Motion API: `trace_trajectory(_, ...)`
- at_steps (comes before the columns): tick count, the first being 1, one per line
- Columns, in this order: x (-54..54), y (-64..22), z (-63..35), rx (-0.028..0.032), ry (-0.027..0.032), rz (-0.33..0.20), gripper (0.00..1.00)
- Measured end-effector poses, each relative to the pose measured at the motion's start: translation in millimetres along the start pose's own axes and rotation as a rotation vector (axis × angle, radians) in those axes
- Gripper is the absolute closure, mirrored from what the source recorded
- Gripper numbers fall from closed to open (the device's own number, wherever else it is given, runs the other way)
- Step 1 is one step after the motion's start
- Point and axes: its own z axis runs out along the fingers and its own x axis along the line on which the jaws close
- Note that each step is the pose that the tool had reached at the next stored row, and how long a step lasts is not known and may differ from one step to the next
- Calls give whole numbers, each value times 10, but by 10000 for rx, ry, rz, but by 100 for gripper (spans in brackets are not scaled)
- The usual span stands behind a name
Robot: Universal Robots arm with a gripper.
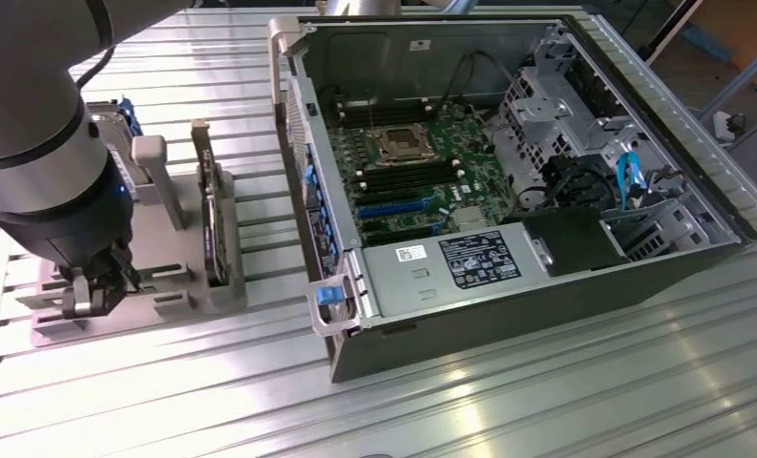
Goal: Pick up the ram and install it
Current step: 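Pick up the ram and move it above insertion slot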
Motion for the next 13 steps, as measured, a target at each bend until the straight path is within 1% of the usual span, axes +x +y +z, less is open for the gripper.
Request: trace_trajectory(13,-4,10,-288,0,0,0,88)
